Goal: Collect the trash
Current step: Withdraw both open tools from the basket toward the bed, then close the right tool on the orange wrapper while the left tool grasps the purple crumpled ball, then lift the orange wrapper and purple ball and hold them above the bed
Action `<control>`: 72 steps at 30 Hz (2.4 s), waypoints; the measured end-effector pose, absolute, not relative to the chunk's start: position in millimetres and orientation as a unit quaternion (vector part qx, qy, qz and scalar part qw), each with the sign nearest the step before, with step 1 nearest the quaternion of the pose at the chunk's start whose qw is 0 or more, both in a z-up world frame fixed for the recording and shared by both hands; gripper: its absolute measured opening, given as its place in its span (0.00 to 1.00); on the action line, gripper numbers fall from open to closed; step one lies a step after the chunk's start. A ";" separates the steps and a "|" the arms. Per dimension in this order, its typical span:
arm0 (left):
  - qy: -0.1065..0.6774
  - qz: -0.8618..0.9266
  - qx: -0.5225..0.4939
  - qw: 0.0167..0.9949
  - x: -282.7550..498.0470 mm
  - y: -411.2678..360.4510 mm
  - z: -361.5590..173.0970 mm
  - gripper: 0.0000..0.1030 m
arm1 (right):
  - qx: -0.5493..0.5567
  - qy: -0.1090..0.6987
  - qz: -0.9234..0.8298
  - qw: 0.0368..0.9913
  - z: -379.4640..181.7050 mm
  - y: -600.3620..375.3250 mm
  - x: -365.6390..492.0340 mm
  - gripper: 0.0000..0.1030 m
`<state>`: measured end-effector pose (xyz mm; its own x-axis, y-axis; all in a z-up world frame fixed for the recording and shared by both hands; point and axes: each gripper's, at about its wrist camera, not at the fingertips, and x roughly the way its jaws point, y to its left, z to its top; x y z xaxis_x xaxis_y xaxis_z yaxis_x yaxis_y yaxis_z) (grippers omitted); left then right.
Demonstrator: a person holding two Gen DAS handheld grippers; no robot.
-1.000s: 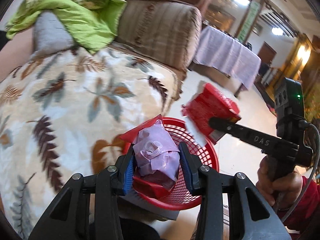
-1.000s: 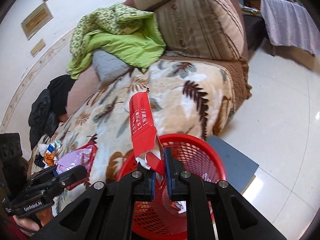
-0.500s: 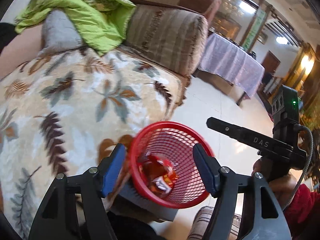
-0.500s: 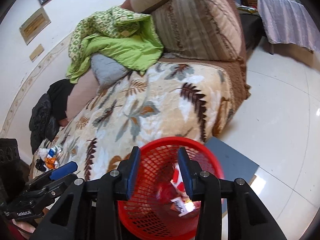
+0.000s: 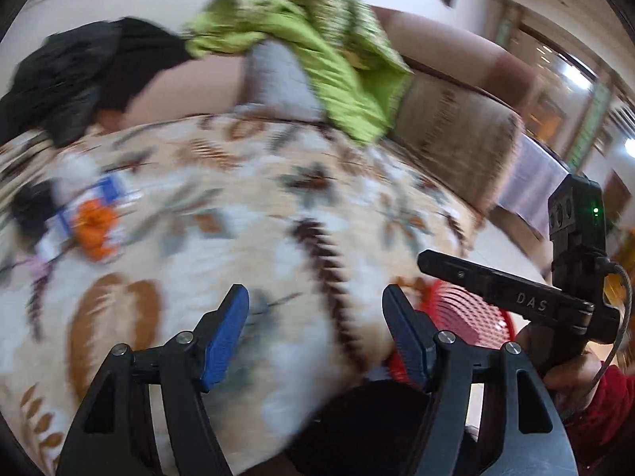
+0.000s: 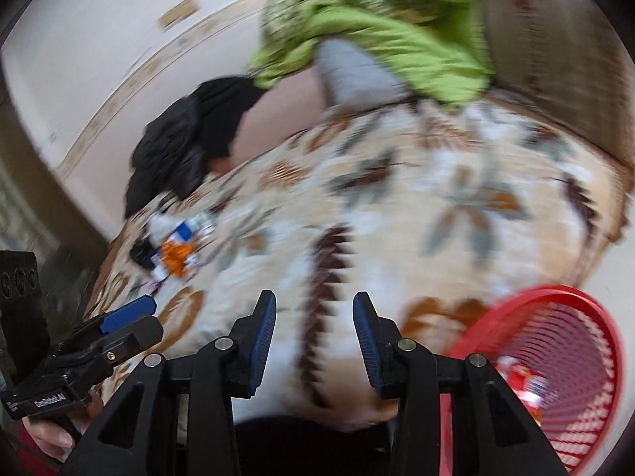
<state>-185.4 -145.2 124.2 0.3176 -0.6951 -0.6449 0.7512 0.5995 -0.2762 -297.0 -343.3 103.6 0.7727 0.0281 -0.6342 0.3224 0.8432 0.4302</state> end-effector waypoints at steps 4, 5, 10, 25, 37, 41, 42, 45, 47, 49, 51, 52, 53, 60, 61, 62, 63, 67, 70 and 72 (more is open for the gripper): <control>0.382 -0.383 -0.001 0.841 -151.3 -84.2 118.6 0.67 | 0.248 0.347 -0.034 0.904 102.1 -308.1 -248.9 0.49; 0.380 -0.365 -0.009 0.850 -143.7 -68.7 117.9 0.67 | 0.238 0.353 -0.020 0.905 102.6 -296.1 -232.7 0.52; 0.373 -0.266 -0.040 0.888 -108.0 0.7 110.6 0.67 | 0.185 0.369 0.024 0.911 102.3 -244.3 -167.1 0.64; 0.412 -0.183 -0.107 0.886 -38.9 58.7 68.4 0.67 | 0.094 0.408 0.013 0.908 35.2 -169.7 -5.4 0.63; 0.437 -0.153 -0.070 0.884 26.0 7.4 36.1 0.64 | 0.161 0.365 0.029 0.916 57.2 -197.9 -50.5 0.37; 0.448 -0.149 -0.053 0.880 41.5 -6.3 22.2 0.47 | 0.172 0.355 0.033 0.918 60.7 -203.1 -49.7 0.37; 0.448 -0.148 -0.049 0.880 43.9 -8.3 19.2 0.46 | 0.174 0.355 0.033 0.918 60.6 -203.9 -48.7 0.37; 0.439 -0.148 -0.036 0.886 45.1 -11.4 18.0 0.36 | 0.178 0.356 0.038 0.917 59.5 -204.7 -47.5 0.37; 0.438 -0.155 -0.042 0.885 45.1 -9.9 17.3 0.25 | 0.178 0.355 0.037 0.917 60.3 -204.5 -48.1 0.37; 0.436 -0.156 -0.043 0.886 42.9 -8.7 19.0 0.25 | 0.177 0.353 0.037 0.918 60.9 -205.0 -49.0 0.37; 0.430 -0.152 -0.040 0.889 36.3 -6.4 21.8 0.25 | 0.178 0.350 0.033 0.919 62.5 -206.0 -51.5 0.37; 0.429 -0.152 -0.040 0.890 32.8 -5.4 23.2 0.25 | 0.179 0.348 0.031 0.920 63.8 -206.3 -54.0 0.37; 0.426 -0.152 -0.042 0.891 28.0 -3.4 25.0 0.25 | 0.179 0.346 0.030 0.920 65.0 -206.0 -56.4 0.37; 0.407 -0.154 -0.035 0.900 -17.5 6.1 40.6 0.25 | 0.162 0.336 0.034 0.927 73.0 -193.1 -95.2 0.37; 0.405 -0.156 -0.030 0.900 -26.3 4.9 42.4 0.25 | 0.161 0.333 0.036 0.928 75.1 -191.3 -103.1 0.37; 0.402 -0.161 -0.026 0.901 -35.9 3.2 44.7 0.25 | 0.159 0.331 0.037 0.929 76.0 -189.9 -109.0 0.37; 0.396 -0.166 -0.018 0.903 -45.8 0.5 47.8 0.25 | 0.158 0.331 0.039 0.930 76.8 -188.9 -115.0 0.37; 0.371 -0.180 0.010 0.911 -78.9 -9.5 61.8 0.25 | 0.154 0.326 0.042 0.932 80.0 -187.9 -140.8 0.37; 0.355 -0.187 0.019 0.916 -100.7 -11.7 67.7 0.25 | 0.153 0.325 0.041 0.932 80.0 -188.8 -155.4 0.37; 0.345 -0.187 0.026 0.919 -110.2 -13.3 69.8 0.25 | 0.155 0.325 0.039 0.932 79.5 -191.3 -161.7 0.37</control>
